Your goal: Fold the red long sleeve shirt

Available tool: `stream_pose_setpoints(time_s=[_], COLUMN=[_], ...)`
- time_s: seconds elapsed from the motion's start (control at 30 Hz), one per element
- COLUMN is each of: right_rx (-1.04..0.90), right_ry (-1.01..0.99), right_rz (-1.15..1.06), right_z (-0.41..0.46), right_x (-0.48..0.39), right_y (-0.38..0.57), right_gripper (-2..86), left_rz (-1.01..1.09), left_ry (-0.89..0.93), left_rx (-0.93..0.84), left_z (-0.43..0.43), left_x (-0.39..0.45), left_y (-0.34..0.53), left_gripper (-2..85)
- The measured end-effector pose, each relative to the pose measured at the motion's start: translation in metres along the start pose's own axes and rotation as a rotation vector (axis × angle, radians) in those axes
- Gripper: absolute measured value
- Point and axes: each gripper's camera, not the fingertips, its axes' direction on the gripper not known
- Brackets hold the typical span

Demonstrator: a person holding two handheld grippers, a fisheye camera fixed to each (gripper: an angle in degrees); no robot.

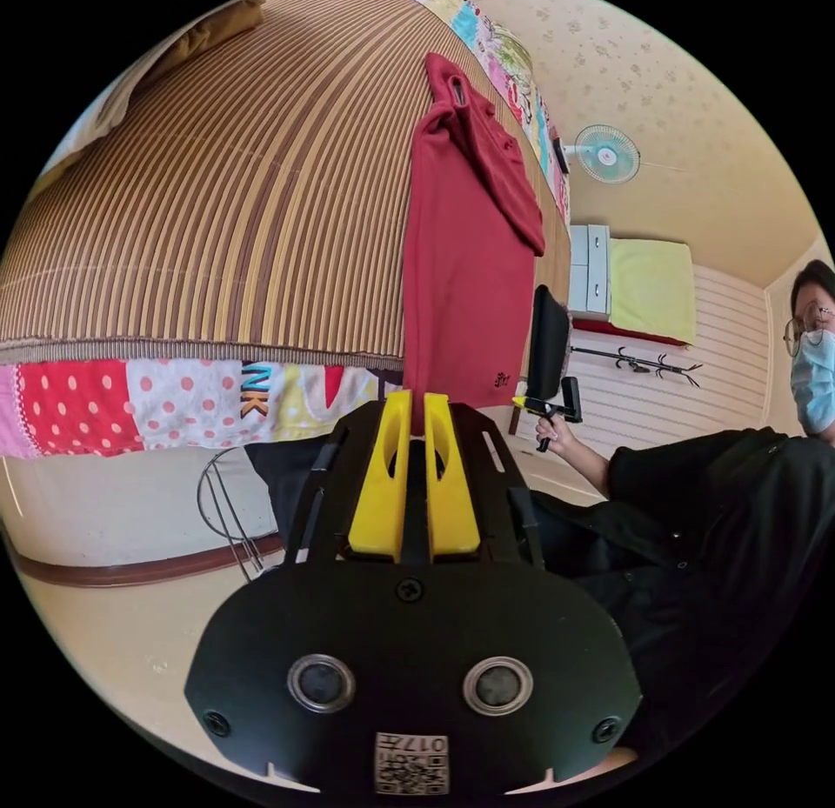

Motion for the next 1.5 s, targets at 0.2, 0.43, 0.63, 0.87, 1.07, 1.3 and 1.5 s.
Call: stream_pose_setpoints(time_s=[0.2, 0.43, 0.63, 0.87, 1.07, 1.3, 1.5], right_rx=[0.051, 0.231, 0.411, 0.571, 0.732, 0.769, 0.717], right_ry=[-0.087, -0.504, -0.669, -0.697, -0.784, -0.760, -0.616], right_rz=[0.016, -0.015, 0.198, 0.314, 0.293, 0.249, 0.326], right_z=[-0.027, -0.110, -0.138, -0.133, -0.145, -0.160, -0.130], right_x=[0.026, 0.014, 0.026, 0.054, 0.029, 0.003, 0.016], right_y=[0.021, 0.105, 0.193, 0.105, -0.039, -0.193, -0.294], right_gripper=[4.1, 3.3, 3.1, 3.2, 3.4, 3.5, 3.9], left_rz=[-0.012, -0.114, -0.371, -0.486, -0.393, -0.395, -0.443], left_ry=[0.092, 0.449, 0.644, 0.791, 0.888, 0.936, 0.765], left_rx=[0.004, 0.048, 0.230, 0.415, 0.587, 0.664, 0.569], left_z=[-0.036, -0.081, -0.093, -0.077, -0.092, -0.090, -0.073], left_x=[-0.009, -0.007, -0.027, -0.049, -0.019, -0.010, -0.028], left_y=[0.010, 0.078, 0.170, 0.095, -0.016, -0.125, -0.215], left_gripper=[1.2, 0.7, 1.0, 1.3, 1.2, 1.4, 3.5])
